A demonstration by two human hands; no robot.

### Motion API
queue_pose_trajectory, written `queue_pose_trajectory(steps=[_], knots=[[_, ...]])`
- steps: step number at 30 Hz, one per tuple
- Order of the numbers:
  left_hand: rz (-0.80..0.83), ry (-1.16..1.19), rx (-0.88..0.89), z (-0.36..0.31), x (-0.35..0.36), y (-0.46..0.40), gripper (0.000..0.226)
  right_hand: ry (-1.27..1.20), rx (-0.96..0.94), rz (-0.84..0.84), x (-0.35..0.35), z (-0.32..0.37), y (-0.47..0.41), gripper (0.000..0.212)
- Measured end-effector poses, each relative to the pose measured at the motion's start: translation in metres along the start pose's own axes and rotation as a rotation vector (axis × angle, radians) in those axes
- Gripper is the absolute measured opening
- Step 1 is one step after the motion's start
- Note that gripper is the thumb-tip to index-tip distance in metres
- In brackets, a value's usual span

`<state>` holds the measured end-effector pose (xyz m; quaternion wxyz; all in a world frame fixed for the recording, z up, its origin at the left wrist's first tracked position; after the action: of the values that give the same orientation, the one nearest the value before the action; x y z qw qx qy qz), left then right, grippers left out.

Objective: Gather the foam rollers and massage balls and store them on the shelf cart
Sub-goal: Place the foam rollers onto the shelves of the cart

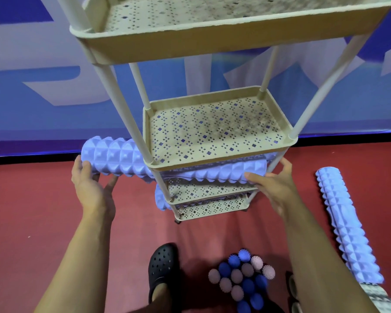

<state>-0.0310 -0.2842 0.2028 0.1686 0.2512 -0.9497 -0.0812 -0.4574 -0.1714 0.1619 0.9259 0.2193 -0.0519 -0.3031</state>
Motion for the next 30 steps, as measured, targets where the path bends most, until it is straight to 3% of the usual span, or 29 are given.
queue_pose_trajectory(steps=[3,7,12,14,17,19,23,30], knots=[[0.020,-0.008,-0.002,-0.003,-0.004,0.000,0.047,-0.006,-0.006,-0.003,-0.002,0.001,0.000,0.082],[0.040,-0.030,-0.020,-0.004,-0.004,0.002,0.051,-0.019,-0.035,-0.005,-0.005,0.000,0.002,0.077],[0.058,-0.035,-0.037,-0.002,0.000,0.012,0.050,-0.011,-0.032,0.038,-0.012,0.004,0.010,0.050],[0.065,-0.042,-0.047,0.001,0.003,0.017,0.050,-0.002,0.048,0.026,-0.015,0.000,0.013,0.055],[0.053,-0.036,-0.061,0.005,0.003,0.022,0.042,0.179,0.047,0.009,-0.028,-0.002,0.012,0.085],[0.057,-0.034,-0.069,0.008,0.001,0.023,0.032,0.219,0.017,0.061,-0.030,0.001,0.015,0.083],[0.115,-0.082,-0.075,0.018,-0.005,0.025,0.063,0.165,-0.084,0.151,-0.021,0.020,0.029,0.073],[0.371,-0.383,-0.013,0.025,0.005,0.048,0.088,0.074,-0.179,0.047,-0.029,0.040,0.041,0.090]])
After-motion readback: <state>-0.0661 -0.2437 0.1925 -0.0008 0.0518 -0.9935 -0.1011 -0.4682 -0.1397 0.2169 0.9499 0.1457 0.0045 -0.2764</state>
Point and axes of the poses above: each hand's wrist, its own y-axis away from the middle knuckle, its own x-axis out of the palm, z = x × y, the point moved 6 cm from there along -y, towards the middle knuckle, and after that the axes turned 1 degree about x, right-handed, at the moved point
